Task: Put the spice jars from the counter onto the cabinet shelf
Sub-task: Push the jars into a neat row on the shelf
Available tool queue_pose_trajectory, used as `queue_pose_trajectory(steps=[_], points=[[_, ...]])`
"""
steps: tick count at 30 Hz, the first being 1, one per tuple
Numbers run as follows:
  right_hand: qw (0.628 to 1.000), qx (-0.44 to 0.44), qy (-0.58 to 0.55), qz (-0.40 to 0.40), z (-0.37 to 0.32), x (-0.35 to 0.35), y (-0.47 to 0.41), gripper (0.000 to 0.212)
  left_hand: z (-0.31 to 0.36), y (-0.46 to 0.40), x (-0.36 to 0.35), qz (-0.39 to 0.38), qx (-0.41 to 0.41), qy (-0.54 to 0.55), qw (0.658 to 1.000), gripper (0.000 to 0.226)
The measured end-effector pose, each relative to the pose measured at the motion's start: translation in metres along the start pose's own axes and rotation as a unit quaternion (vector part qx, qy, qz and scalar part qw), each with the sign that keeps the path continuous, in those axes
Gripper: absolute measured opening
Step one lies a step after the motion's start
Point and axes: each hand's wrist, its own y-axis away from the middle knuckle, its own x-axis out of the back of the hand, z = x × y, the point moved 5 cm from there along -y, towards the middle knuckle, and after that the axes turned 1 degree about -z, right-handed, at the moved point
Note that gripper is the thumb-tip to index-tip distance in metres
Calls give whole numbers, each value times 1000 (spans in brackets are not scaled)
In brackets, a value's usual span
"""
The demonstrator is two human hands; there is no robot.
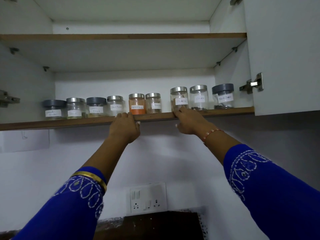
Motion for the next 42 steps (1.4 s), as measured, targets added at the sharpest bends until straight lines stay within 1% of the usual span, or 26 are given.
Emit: queue_pose_trajectory(steps=[2, 4, 6, 9, 11, 15, 17, 19, 22, 24, 27, 30, 34, 37, 39, 41, 42], points=[[999, 27, -30, 28, 5, 2, -1, 40, 9, -5, 2, 0, -2, 12, 1000, 40], [997, 37, -58, 35, 15, 3, -2, 34, 25, -9, 1, -5, -26, 31, 999, 37], [996, 21, -84, 20, 33, 2, -5, 36, 47, -14, -4, -17, -52, 60, 997, 35], [993, -29, -108, -20, 72, -4, -11, 42, 87, -26, -10, -43, -77, 96, 991, 38], [991, -58, -113, -43, 99, -9, -16, 45, 113, -34, -14, -74, -81, 96, 989, 45], [983, -96, -153, -43, 137, -14, -33, 41, 154, -49, -19, -156, -65, 85, 982, 55], [981, -91, -163, -60, 141, -16, -44, 41, 168, -60, -22, -204, -59, 98, 972, 53], [980, -81, -157, -88, 141, -17, -55, 46, 179, -73, -27, -250, -49, 118, 960, 46], [978, -66, -147, -136, 140, -22, -68, 50, 179, -93, -40, -284, -19, 129, 950, 43], [978, -56, -140, -146, 141, -23, -76, 50, 176, -104, -48, -297, -7, 141, 944, 41], [977, -46, -119, -171, 140, -27, -85, 48, 174, -116, -55, -322, 16, 150, 935, 30], [973, -47, -112, -198, 141, -32, -95, 47, 172, -123, -59, -336, 42, 161, 927, 29], [971, -47, -91, -218, 143, -39, -109, 45, 172, -131, -65, -359, 57, 177, 914, 28], [965, -43, -59, -251, 148, -50, -125, 36, 171, -139, -72, -373, 51, 141, 916, 36], [959, -57, -53, -273, 152, -52, -134, 30, 171, -141, -73, -372, 40, 95, 923, 37], [957, -69, -42, -280, 166, -77, -159, 16, 177, -143, -72, -359, 12, 56, 931, 36], [959, -78, -36, -271, 181, -95, -182, 10, 179, -145, -72, -359, 6, 46, 932, 36]])
